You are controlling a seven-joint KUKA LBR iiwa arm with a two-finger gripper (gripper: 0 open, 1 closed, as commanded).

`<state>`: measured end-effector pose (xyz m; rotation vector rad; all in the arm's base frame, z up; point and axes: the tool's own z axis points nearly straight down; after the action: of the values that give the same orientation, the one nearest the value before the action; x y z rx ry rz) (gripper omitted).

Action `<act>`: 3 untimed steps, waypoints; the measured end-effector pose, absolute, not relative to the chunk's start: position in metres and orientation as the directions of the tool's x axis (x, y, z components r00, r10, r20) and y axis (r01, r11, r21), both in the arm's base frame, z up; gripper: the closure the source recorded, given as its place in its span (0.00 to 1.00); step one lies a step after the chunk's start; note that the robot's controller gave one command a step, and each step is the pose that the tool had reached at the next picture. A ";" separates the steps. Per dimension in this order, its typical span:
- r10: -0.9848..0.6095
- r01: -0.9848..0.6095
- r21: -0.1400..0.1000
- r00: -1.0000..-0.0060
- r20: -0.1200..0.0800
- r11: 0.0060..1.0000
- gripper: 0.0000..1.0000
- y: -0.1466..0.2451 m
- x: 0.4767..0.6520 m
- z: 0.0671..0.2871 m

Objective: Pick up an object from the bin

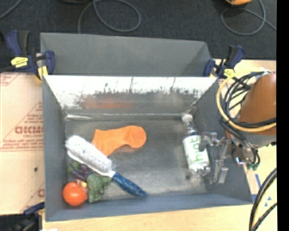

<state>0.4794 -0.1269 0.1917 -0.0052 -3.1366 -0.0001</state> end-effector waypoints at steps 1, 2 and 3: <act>-0.001 -0.001 -0.002 -1.000 -0.003 1.000 0.00 -0.126 0.481 0.196; -0.357 -0.357 -0.004 -0.934 -0.004 0.934 0.00 -0.148 0.526 0.156; -0.505 -0.505 -0.002 -0.863 -0.001 0.863 0.00 -0.152 0.537 0.140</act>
Offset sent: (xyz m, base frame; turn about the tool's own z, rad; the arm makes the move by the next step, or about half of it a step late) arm 0.0613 -0.0285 -0.0545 -0.5027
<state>0.5374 -0.1518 0.1400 0.8229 -3.0338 0.0031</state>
